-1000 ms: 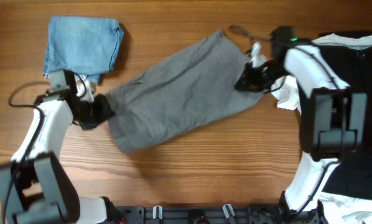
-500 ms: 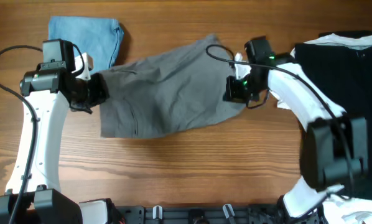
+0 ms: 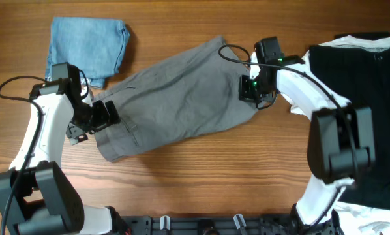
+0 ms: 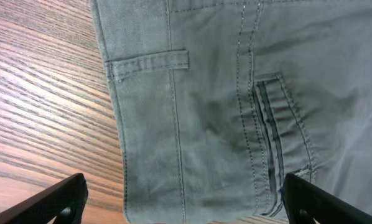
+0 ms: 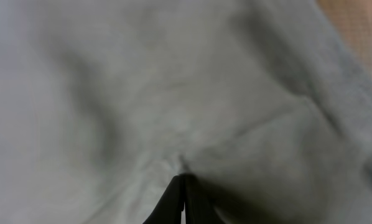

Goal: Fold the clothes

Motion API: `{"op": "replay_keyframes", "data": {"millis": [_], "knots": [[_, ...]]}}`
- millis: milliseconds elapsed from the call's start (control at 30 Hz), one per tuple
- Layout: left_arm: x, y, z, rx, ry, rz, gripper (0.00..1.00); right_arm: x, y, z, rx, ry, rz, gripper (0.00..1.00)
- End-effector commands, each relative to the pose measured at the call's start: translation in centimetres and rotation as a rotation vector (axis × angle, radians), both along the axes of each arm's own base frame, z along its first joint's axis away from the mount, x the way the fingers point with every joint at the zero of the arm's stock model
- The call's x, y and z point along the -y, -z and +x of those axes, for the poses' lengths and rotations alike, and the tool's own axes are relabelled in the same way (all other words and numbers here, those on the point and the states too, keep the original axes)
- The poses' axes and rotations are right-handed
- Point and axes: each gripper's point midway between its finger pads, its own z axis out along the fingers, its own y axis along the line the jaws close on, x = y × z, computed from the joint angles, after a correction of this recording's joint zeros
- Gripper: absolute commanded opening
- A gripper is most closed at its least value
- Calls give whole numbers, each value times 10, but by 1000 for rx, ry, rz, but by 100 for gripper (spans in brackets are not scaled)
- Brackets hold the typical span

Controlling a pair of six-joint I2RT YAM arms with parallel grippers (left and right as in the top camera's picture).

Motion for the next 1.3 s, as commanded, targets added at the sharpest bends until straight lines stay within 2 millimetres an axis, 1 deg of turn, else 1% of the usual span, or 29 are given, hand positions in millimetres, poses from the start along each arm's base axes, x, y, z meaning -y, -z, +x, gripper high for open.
{"op": "replay_keyframes", "data": {"millis": [0, 33, 67, 133, 167, 233, 267, 300, 367, 433, 500, 533, 600, 633, 667, 700, 767, 800, 867, 900, 933, 1000, 1067, 1100, 1133, 1167, 1200, 1233, 1267], "knots": [[2, 3, -1, -8, -16, -18, 100, 36, 29, -23, -208, 284, -68, 4], [2, 2, -1, -7, -12, -22, 100, 46, 24, -42, -310, 389, -81, 4], [3, 1, -1, -4, -10, -21, 100, 57, 18, -48, -326, 414, -105, 4], [3, -2, -1, 8, -10, -19, 100, 83, -2, -47, -277, 456, -172, 4], [6, -3, -1, 8, -9, -42, 100, 87, -11, -40, -235, 457, -158, 4], [9, -3, -3, 3, -9, -58, 100, 75, -30, -19, -102, 312, -63, 5], [14, 0, -5, 0, 6, -84, 100, 59, -46, -8, -13, 176, 24, 7], [24, 3, -8, 5, 38, -137, 100, 49, -54, -5, 29, 99, 68, 8], [48, 19, -15, 22, 63, -271, 100, 17, -77, -4, 137, -142, 217, 11], [59, 35, -21, 43, 63, -329, 100, -1, -81, -8, 157, -225, 278, 11], [66, 48, -24, 68, 64, -367, 100, -14, -80, -8, 171, -265, 275, 12], [69, 53, -24, 86, 67, -381, 98, -25, -80, -6, 184, -285, 275, 13], [68, 61, -17, 142, 76, -372, 86, -33, -72, 1, 183, -239, 234, 14], [67, 63, -12, 170, 81, -366, 78, -35, -67, 4, 180, -222, 210, 15], [66, 64, -7, 197, 87, -359, 71, -36, -59, 4, 167, -216, 187, 15], [65, 64, 0, 233, 94, -350, 61, -36, -51, 3, 147, -218, 182, 15], [64, 63, 6, 261, 100, -343, 49, -36, -40, 0, 114, -214, 179, 15], [64, 63, 7, 262, 100, -343, 38, -35, -33, -3, 90, -210, 177, 15], [64, 63, 6, 259, 100, -344, 11, -33, -19, -12, 20, -190, 171, 13], [64, 62, 5, 253, 97, -345, 4, -32, -14, -17, -7, -186, 169, 11], [63, 59, 4, 241, 93, -346, 4, -31, -13, -20, -23, -185, 164, 10], [56, 40, 8, 217, 75, -330, 4, -31, -15, -22, -21, -198, 162, 9], [37, -5, 22, 212, 66, -255, 4, -30, -24, -21, -2, -208, 163, 9], [30, -42, 35, 242, 100, -217, 4, -30, -30, -21, 13, -217, 164, 9], [29, -93, 52, 309, 134, -195, 4, -30, -36, -21, 31, -233, 164, 9], [31, -117, 61, 352, 154, -184, 4, -30, -36, -21, 30, -232, 164, 10], [37, -134, 67, 384, 178, -179, 4, -28, -35, -21, 27, -228, 153, 10], [46, -142, 70, 403, 200, -181, 4, -24, -33, -20, 26, -217, 126, 10], [55, -143, 71, 404, 215, -186, 4, -17, -30, -19, 17, -175, 84, 10]]}}
